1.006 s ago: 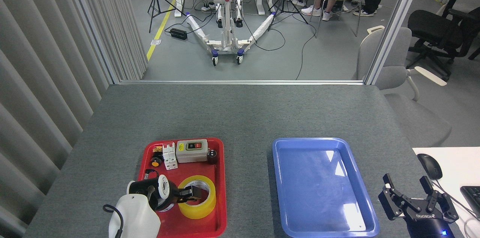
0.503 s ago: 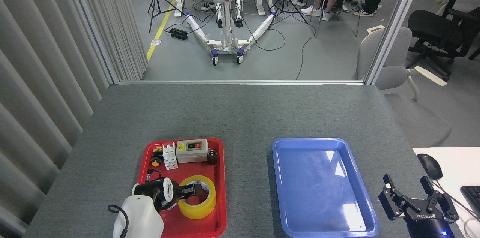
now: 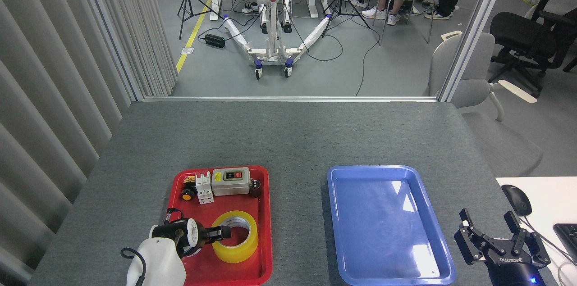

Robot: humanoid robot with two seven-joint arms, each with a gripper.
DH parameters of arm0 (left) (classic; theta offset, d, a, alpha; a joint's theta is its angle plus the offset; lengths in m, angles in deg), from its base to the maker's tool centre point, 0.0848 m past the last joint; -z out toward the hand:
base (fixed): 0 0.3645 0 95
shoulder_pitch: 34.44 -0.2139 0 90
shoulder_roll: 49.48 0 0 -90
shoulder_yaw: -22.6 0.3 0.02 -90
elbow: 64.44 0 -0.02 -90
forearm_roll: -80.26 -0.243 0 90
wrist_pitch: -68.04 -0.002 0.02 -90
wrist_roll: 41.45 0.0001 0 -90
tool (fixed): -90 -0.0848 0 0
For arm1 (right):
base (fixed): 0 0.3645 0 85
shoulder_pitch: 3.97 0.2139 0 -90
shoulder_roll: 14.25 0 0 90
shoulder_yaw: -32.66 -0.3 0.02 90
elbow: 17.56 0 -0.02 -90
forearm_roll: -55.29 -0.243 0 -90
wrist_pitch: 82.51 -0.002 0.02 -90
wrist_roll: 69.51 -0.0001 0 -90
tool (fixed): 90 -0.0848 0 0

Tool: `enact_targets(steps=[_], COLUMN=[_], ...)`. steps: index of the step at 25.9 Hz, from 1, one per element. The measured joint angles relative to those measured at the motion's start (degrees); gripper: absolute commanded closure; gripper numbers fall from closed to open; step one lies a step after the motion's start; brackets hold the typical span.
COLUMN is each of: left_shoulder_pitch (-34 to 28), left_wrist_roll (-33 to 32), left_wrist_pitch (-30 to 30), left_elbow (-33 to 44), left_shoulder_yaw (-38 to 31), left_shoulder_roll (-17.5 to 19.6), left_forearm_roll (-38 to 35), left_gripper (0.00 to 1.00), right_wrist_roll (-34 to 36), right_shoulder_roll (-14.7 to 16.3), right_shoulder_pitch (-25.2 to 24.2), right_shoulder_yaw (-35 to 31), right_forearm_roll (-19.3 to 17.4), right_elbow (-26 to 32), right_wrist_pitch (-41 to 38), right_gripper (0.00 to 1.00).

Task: Place and move tape with both arms
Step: 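Grasp the yellow tape roll with the left hand, then lift the tape and carry it toward the blue tray with the left hand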

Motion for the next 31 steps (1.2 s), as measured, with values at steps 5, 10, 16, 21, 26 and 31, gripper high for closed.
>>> enact_targets(steps=[5, 10, 16, 21, 26, 31], left_shoulder_pitch=[0.0, 0.0, -0.1, -0.4, -2.4, -5.1], left_wrist_roll=[0.7, 1.3, 1.2, 0.9, 2.7, 3.3], left_wrist_pitch=[0.3, 0.5, 0.7, 0.1, -0.2, 0.6], left_elbow=[-0.1, -0.1, 0.3, 3.0, 9.6, 16.7], left_shoulder_yaw=[0.4, 0.8, 0.8, -0.7, -4.9, -8.1], left_shoulder_roll=[0.2, 0.2, 0.4, 0.6, 0.7, 0.5], left_forearm_roll=[0.0, -0.1, 0.6, 7.4, 24.7, 47.7], left_gripper=[0.49, 0.67, 0.89, 1.00, 1.00, 1.00], right_wrist_roll=[0.0, 0.1, -0.5, -0.6, -0.8, -0.5], right_shoulder_roll=[0.0, 0.0, -0.3, -0.8, -0.7, -0.3], right_shoulder_pitch=[0.0, 0.1, 0.3, 0.9, 1.8, 2.2], right_shoulder_yaw=[0.0, 0.0, 0.0, -0.4, -0.4, -0.3], right_forearm_roll=[0.0, 0.0, 0.0, -0.2, -0.2, -0.1], right_elbow=[0.0, 0.0, 0.1, 0.2, 0.3, 0.3], right_wrist_pitch=[0.0, 0.0, 0.0, -0.1, -0.1, -0.1], right_gripper=[0.01, 0.01, 0.01, 0.01, 0.00, 0.00])
